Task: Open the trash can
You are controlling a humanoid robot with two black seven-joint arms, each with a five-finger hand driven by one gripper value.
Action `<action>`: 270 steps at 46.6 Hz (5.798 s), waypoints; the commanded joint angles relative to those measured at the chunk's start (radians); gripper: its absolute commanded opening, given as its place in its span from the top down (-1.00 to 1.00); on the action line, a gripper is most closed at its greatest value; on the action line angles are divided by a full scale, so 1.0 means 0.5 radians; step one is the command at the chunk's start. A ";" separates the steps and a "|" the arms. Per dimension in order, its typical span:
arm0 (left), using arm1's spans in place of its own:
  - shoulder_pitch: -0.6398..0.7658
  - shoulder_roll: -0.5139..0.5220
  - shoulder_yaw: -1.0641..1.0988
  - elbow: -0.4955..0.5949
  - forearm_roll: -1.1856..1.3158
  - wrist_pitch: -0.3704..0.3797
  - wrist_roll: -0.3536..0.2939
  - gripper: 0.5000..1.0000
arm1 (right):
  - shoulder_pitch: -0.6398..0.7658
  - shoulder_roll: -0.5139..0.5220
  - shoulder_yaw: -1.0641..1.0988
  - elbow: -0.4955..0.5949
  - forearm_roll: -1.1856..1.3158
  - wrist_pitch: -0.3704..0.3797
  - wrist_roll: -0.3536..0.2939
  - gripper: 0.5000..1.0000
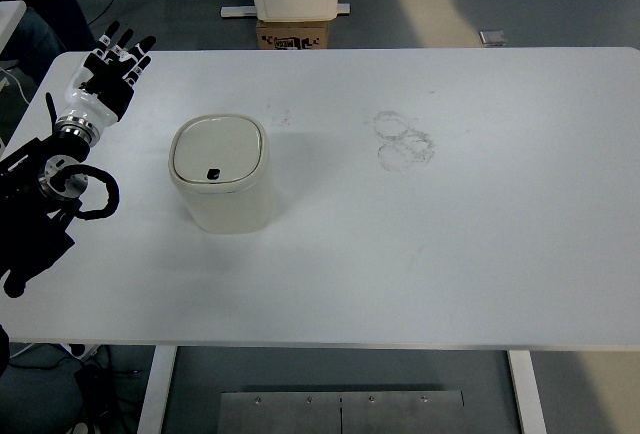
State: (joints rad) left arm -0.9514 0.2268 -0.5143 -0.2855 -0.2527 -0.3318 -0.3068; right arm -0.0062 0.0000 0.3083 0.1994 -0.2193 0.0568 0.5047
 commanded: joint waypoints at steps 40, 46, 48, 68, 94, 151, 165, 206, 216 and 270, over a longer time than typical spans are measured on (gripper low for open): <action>-0.033 -0.003 0.001 -0.006 0.005 -0.020 0.015 -1.00 | 0.000 0.000 0.000 0.000 0.000 0.000 0.000 -0.97; -0.030 -0.003 0.004 -0.036 0.005 -0.017 0.022 -1.00 | 0.000 0.000 0.000 0.000 0.000 0.000 0.000 -0.97; -0.027 -0.003 0.004 -0.055 0.005 -0.017 0.022 -1.00 | 0.000 0.000 0.000 0.000 0.003 0.000 0.000 -0.97; -0.030 0.089 0.010 -0.230 0.014 0.010 0.034 -1.00 | 0.000 0.000 0.000 0.000 0.000 0.000 0.000 -0.97; -0.045 0.482 0.044 -0.831 0.024 0.099 0.141 -1.00 | 0.000 0.000 0.000 0.000 0.000 0.000 0.000 -0.97; -1.595 1.179 1.495 -1.819 0.741 -0.484 0.638 -1.00 | 0.000 0.000 0.000 0.000 0.000 0.000 0.000 -0.97; -1.858 1.096 1.789 -2.015 0.996 -0.558 0.709 -1.00 | 0.000 0.000 0.000 0.000 0.000 0.000 0.000 -0.97; -1.941 1.068 2.182 -2.261 1.447 -0.558 0.724 -1.00 | 0.000 0.000 0.000 0.000 0.000 0.000 0.000 -0.97; -1.929 1.068 2.222 -2.264 1.453 -0.558 0.724 -1.00 | 0.000 0.000 0.000 0.000 0.000 0.000 0.000 -0.97; -1.843 1.025 2.152 -2.199 1.444 -0.558 0.721 -1.00 | 0.000 0.000 0.000 0.000 0.000 0.000 0.000 -0.97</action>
State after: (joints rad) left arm -1.8511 0.7381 0.5807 -1.3927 0.4750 -0.6112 0.0549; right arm -0.0062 0.0000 0.3083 0.1994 -0.2193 0.0567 0.5047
